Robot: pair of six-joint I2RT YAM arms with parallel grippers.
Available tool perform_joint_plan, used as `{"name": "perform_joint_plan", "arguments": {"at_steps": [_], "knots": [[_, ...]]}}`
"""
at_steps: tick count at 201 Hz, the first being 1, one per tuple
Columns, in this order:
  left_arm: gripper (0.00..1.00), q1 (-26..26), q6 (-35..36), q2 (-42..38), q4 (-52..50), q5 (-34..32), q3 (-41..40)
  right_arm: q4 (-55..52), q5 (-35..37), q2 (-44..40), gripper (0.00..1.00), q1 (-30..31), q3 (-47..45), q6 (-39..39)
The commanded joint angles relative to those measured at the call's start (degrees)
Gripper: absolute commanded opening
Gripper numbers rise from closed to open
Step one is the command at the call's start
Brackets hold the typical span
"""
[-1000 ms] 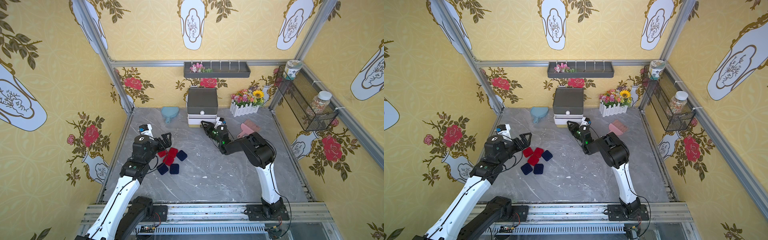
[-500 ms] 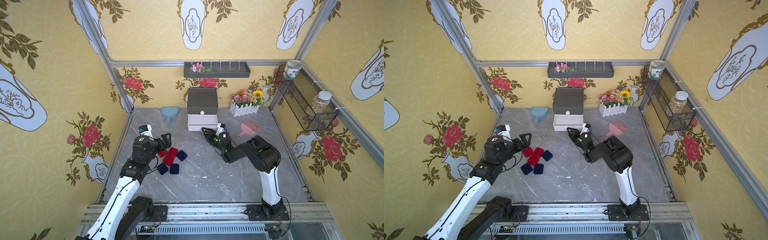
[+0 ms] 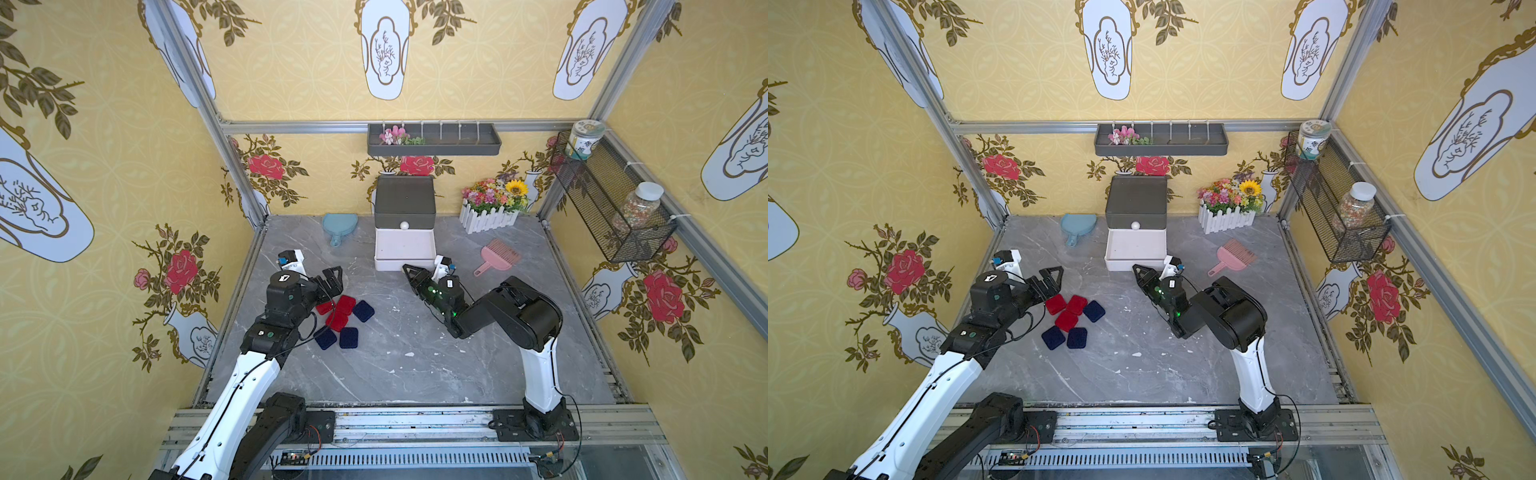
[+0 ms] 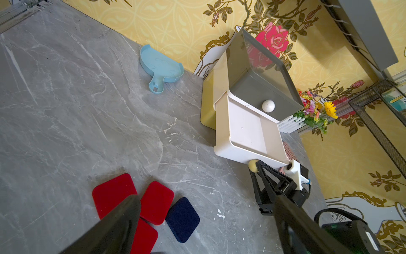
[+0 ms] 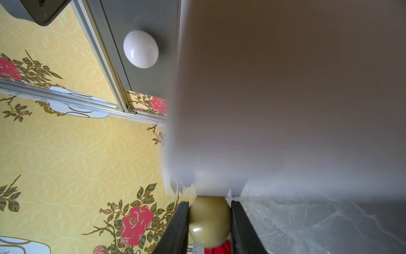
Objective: Place the brooch boxes into the drawer by color
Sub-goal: Open the drawer in the storage box.
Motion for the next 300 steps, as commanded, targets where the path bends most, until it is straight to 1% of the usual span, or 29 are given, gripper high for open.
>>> {"name": "perform_joint_plan", "arguments": {"at_steps": [1,58,153,180,195,216,231,249,262,285,300], "knots": [[1.0,0.0,0.0,0.1,0.3,-0.2,-0.3,2.0,0.9,-0.1,0.23,0.5,-1.0,0.2],[1.0,0.0,0.1,0.2,0.3,-0.2,-0.2,3.4,1.4,-0.1,0.23,1.0,-2.9,0.6],[1.0,0.0,0.2,0.5,0.3,-0.2,0.0,2.0,1.6,0.2,0.27,2.2,-1.6,0.6],[1.0,0.0,0.1,0.8,0.4,-0.2,-0.1,2.0,2.2,-0.2,0.36,2.2,-2.5,0.4],[1.0,0.0,0.1,0.8,0.4,-0.2,-0.1,1.9,2.3,-0.5,0.44,2.2,-3.0,0.3],[1.0,0.0,0.1,1.2,0.2,-0.5,0.0,1.3,2.3,-1.0,0.59,2.2,-3.2,-0.3],[1.0,0.0,0.0,1.8,-0.2,-0.9,0.1,0.6,2.4,-1.6,0.67,2.2,-3.4,-0.8],[1.0,0.0,0.0,3.2,-1.2,-1.6,0.6,0.0,2.5,-2.3,0.74,2.2,-3.8,-1.4],[1.0,0.0,-0.3,4.8,-2.6,-2.9,1.3,-0.2,2.7,-2.9,0.77,2.4,-4.3,-1.7],[1.0,0.0,-1.2,9.0,-6.2,-6.1,3.3,-0.7,2.8,-4.3,0.84,2.8,-5.5,-2.8],[1.0,0.0,-1.9,12.0,-8.5,-7.3,4.7,-1.2,2.9,-5.4,0.87,3.4,-6.2,-3.9]]}}
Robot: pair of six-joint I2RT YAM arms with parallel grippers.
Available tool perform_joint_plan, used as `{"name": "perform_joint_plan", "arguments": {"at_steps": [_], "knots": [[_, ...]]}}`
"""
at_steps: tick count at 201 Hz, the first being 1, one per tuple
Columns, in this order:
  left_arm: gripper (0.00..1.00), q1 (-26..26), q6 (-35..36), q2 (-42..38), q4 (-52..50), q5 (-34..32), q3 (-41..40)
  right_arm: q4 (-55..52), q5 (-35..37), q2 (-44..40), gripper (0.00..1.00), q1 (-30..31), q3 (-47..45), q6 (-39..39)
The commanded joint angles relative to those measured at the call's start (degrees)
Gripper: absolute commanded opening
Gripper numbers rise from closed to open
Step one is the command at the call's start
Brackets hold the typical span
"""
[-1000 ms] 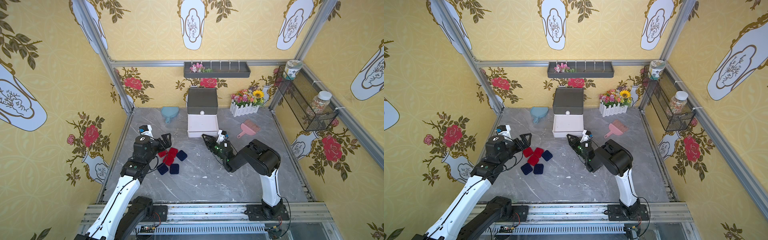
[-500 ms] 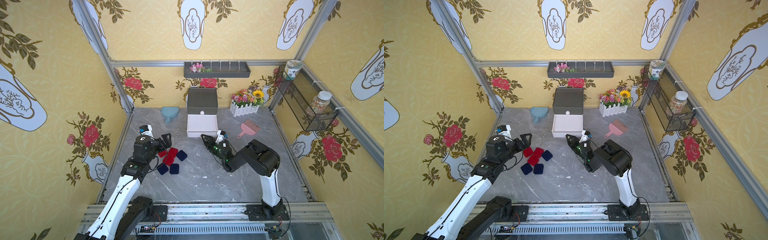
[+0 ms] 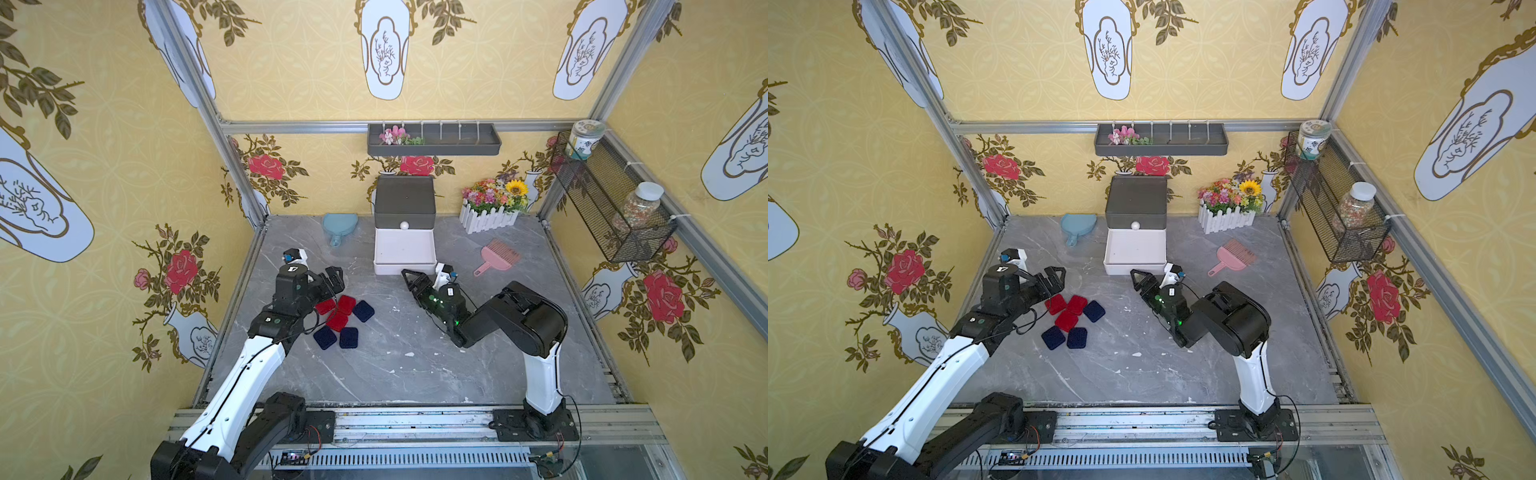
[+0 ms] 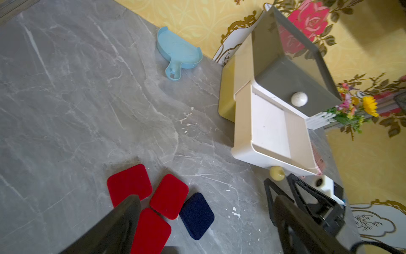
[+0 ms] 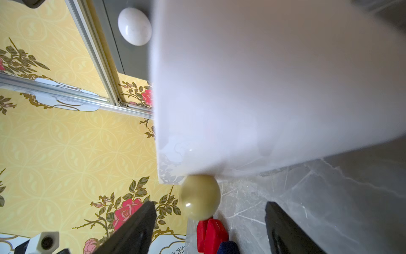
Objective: Place the brooch boxes into the drawer by color
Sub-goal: Open the drawer in the storage box, then pick up the brooch box from the center of the board.
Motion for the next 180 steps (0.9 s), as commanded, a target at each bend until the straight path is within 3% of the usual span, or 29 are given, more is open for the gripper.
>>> {"name": "perform_joint_plan", "arguments": {"at_steps": [1,38,74,129,180], "knots": [[1.0,0.0,-1.3,3.5,-4.6,-3.4,1.6,-0.3,0.5,-1.7,0.87,0.8,-0.8,-2.5],[1.0,1.7,-4.0,9.5,-7.3,-2.8,3.3,-5.3,1.1,-6.5,0.89,3.0,-1.5,-7.6],[1.0,8.0,-5.2,16.4,-8.8,6.0,3.9,-16.3,2.1,-15.1,0.89,5.6,-2.0,-15.9],[1.0,9.9,-5.0,28.5,-12.9,5.9,10.3,-35.1,1.9,-28.3,0.89,7.6,-3.2,-25.5],[0.97,9.9,-5.2,35.8,-17.6,4.4,15.3,-40.4,1.2,-31.9,0.88,7.0,-5.1,-26.4]]}}
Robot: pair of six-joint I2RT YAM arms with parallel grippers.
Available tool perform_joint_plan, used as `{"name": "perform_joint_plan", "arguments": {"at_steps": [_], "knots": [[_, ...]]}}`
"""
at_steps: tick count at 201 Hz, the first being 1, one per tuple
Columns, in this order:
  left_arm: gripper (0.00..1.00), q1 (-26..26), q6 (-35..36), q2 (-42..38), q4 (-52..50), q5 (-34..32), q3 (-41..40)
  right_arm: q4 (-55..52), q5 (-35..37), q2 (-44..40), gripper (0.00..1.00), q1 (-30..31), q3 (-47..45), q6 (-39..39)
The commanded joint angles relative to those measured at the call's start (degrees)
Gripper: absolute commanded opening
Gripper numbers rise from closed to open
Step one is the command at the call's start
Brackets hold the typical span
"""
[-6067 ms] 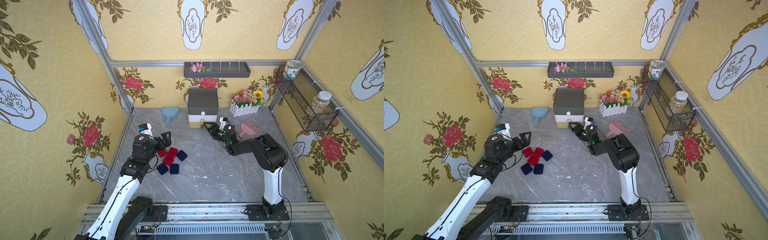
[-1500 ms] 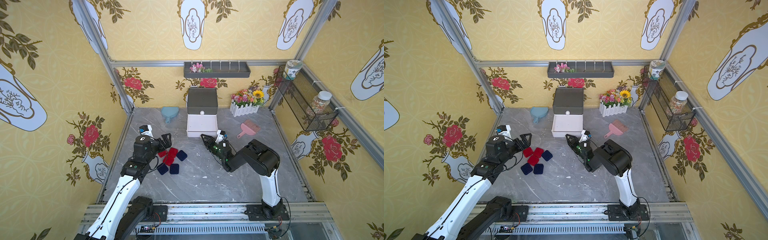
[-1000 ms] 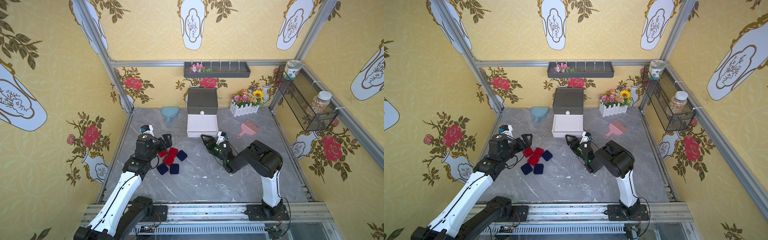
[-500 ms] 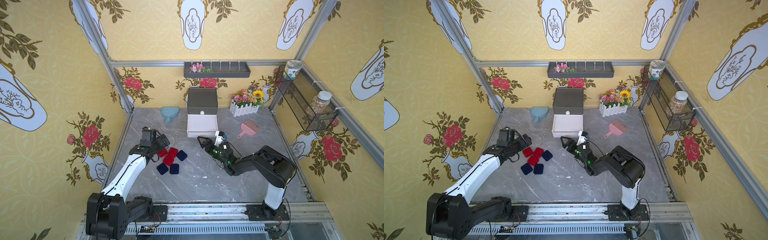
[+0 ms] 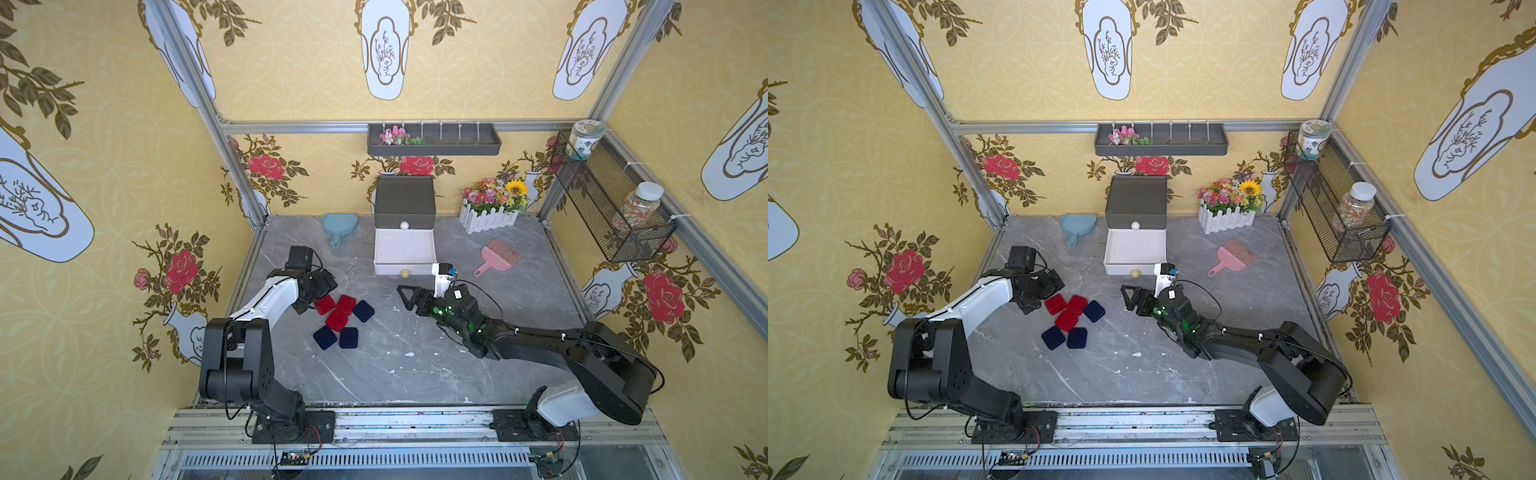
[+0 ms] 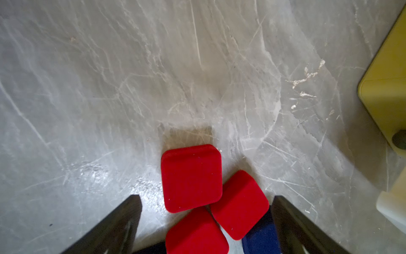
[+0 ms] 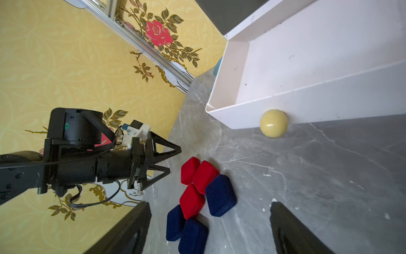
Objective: Place the brooch boxes into the drawer by color
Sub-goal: Pick up the brooch box from the center of the board.
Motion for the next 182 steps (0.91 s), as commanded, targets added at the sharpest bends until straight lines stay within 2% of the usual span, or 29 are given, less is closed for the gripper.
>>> {"name": "perform_joint_plan", "arguments": {"at_steps": [1,114,182], "knots": [[0.97,0.1,-0.2,2.4,-3.4,0.0,1.5,-3.6,-0.3,-0.4,0.88,-0.4,-0.4,-1.8],[0.91,0.1,0.4,10.9,-5.0,-2.4,4.0,-3.6,-3.2,1.8,0.87,-1.8,0.0,-0.3],[0.75,0.1,1.3,12.5,-5.8,-2.9,4.8,-4.9,-3.4,2.3,0.87,-2.0,0.9,-0.1]]}}
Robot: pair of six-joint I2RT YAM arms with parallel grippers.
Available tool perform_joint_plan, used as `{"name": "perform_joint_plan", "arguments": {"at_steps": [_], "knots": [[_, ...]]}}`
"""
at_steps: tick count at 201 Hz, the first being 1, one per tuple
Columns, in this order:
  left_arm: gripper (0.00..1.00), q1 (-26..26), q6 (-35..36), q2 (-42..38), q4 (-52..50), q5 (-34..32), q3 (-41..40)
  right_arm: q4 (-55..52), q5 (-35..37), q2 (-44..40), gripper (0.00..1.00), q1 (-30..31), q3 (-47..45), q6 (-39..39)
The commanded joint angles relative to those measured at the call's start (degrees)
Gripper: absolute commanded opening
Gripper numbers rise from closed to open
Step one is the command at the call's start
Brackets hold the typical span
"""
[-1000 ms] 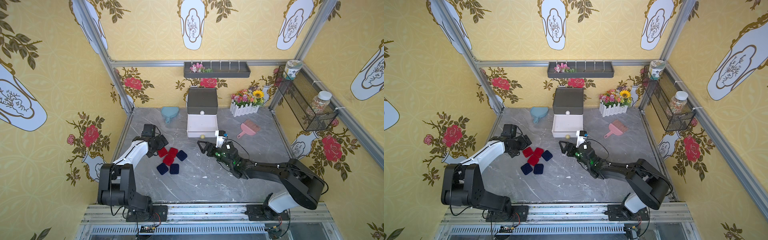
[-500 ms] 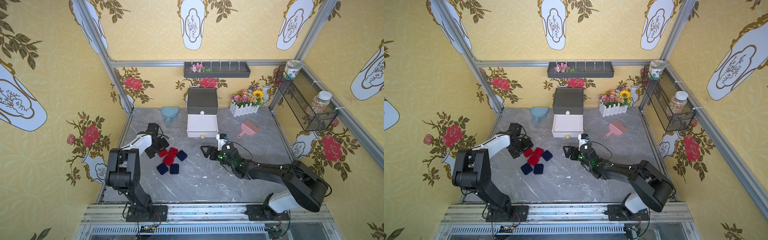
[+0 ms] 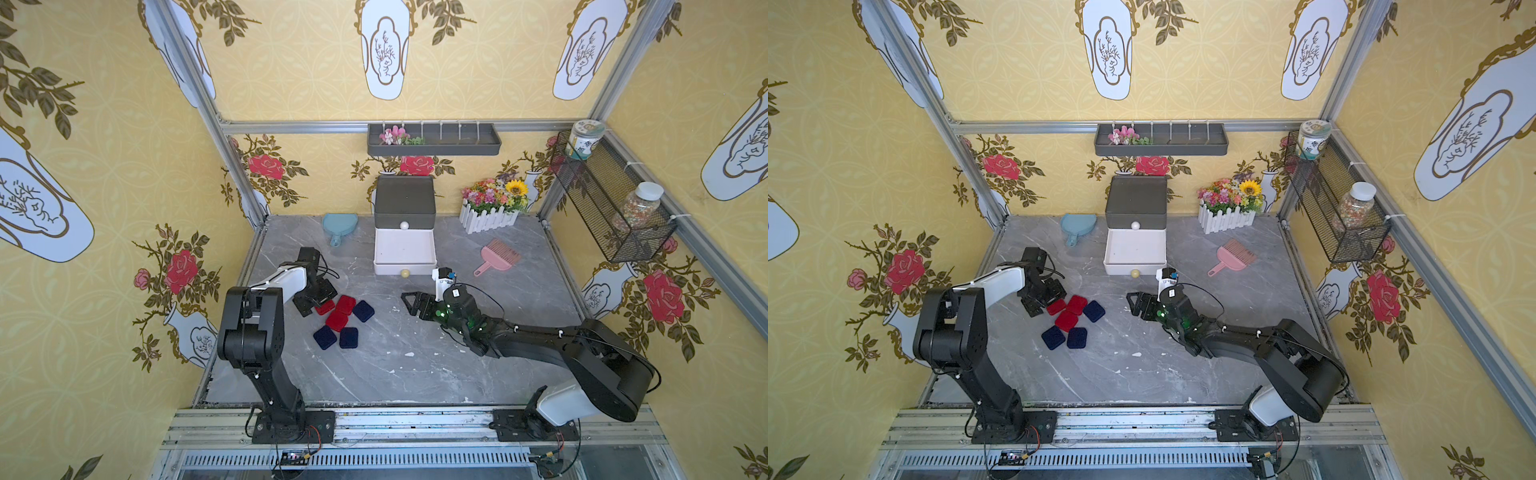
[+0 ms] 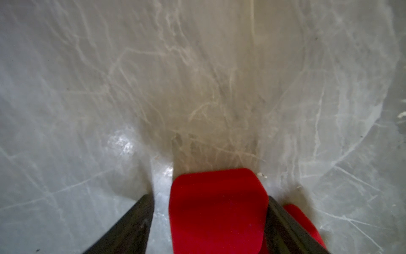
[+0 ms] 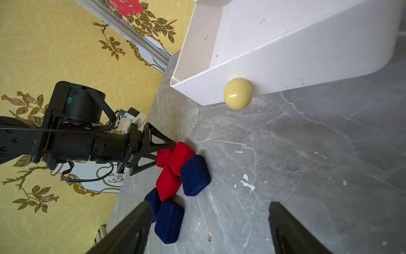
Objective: Place the brooch boxes into the drawer by color
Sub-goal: Pick up the brooch box from the center of the board.
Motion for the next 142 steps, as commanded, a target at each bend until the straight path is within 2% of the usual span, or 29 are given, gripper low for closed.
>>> {"name": "perform_joint_plan", "arguments": {"at_steps": [1,32,99,122,142], "knots": [[0.75,0.1,0.8,0.5,-1.3,-0.6,0.2,0.2,-0.2,0.5,0.87,0.0,0.8,0.3],[0.7,0.1,0.9,-0.6,-1.7,-1.1,0.2,-0.5,-0.4,0.7,0.86,0.1,1.6,0.1],[0.59,-0.4,3.4,-7.6,-1.4,2.1,-0.5,-1.9,0.3,-0.2,0.86,1.0,2.2,-0.9],[0.58,-0.5,3.7,-8.6,-2.7,2.3,0.0,-2.7,0.6,-0.7,0.86,1.6,2.6,-1.3],[0.58,-0.7,2.6,-12.9,-1.9,5.2,-0.5,-4.4,1.1,-1.4,0.86,2.8,3.8,-3.1]]}}
